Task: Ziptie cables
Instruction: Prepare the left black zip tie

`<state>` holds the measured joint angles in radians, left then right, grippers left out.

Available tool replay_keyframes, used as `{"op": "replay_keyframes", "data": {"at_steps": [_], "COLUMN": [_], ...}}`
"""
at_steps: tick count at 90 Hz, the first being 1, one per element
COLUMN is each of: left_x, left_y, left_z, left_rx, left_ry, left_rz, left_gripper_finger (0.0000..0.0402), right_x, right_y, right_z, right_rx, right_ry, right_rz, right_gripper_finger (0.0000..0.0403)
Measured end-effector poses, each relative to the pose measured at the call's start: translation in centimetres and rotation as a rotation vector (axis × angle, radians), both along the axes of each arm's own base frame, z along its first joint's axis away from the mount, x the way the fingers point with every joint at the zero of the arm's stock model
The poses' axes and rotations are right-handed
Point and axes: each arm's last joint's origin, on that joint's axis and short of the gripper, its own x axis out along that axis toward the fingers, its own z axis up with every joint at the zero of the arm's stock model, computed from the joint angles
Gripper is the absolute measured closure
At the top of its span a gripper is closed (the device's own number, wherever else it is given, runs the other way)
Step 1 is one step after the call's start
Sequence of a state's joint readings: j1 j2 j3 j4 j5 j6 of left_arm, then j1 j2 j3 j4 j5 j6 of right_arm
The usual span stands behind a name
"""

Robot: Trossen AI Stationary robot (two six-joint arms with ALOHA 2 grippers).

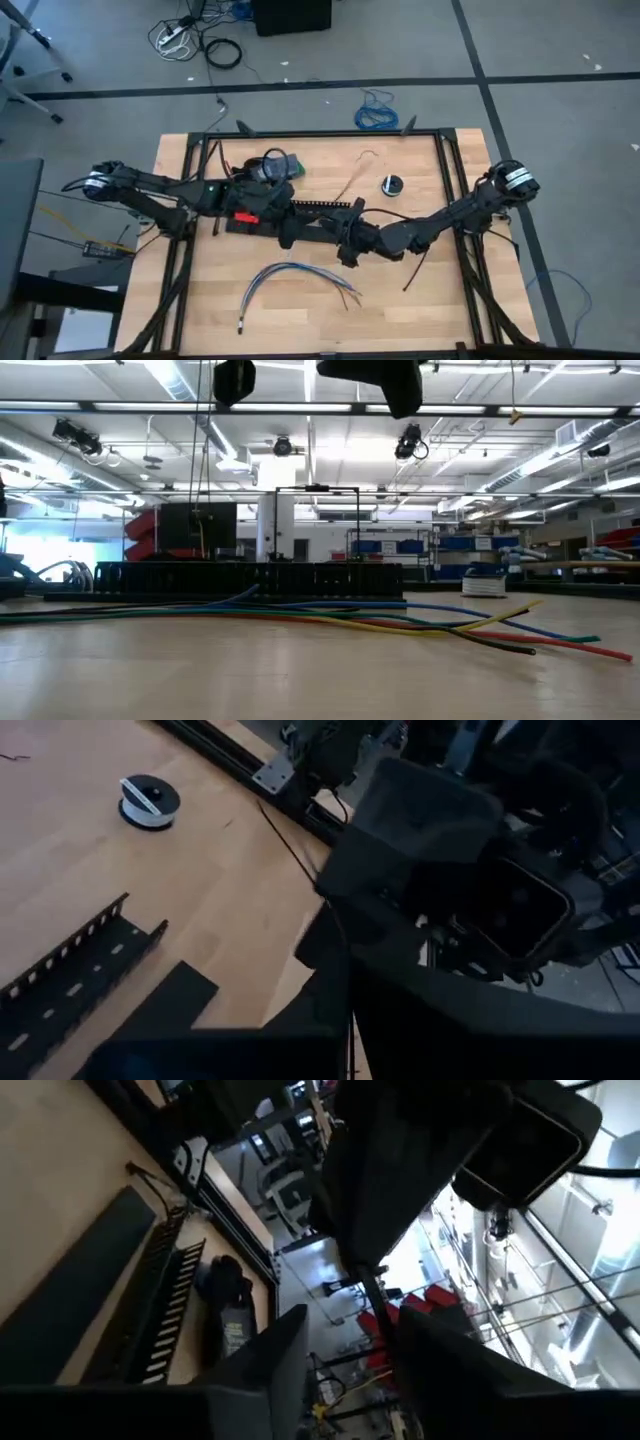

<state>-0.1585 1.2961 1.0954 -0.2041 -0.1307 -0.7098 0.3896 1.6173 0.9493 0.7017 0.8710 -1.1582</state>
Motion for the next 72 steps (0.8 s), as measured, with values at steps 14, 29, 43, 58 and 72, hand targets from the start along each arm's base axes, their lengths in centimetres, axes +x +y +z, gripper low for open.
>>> {"op": "replay_keyframes", "data": {"at_steps": [14, 29, 43, 58, 72], "left_x": [-0.02, -0.02, -0.01, -0.01, -0.01], "left_y": [0.04, 0.06, 0.06, 0.08, 0.09], "left_z": [-0.05, -0.05, -0.10, -0.11, -0.10], "left_rx": [0.011, 0.026, 0.027, 0.030, 0.081], "left_ry": [0.006, 0.005, 0.009, 0.010, 0.009], "left_rz": [-0.003, -0.004, -0.003, 0.003, -0.018], "left_gripper_finger": [0.0401, 0.0401, 0.0401, 0.0401, 0.0401], "right_x": [0.02, 0.01, 0.01, 0.05, 0.05], "right_y": [-0.05, -0.05, -0.05, -0.15, -0.17], "right_z": [0.00, 0.04, 0.03, 0.01, 0.06], "right_rx": [0.002, 0.004, 0.004, 0.007, 0.050], "right_ry": [-0.001, -0.005, -0.005, -0.006, -0.034], "right_rz": [-0.001, -0.001, -0.002, -0.005, -0.007], "right_gripper_finger": [0.0290, 0.0330, 0.0365, 0.0398, 0.0401]}}
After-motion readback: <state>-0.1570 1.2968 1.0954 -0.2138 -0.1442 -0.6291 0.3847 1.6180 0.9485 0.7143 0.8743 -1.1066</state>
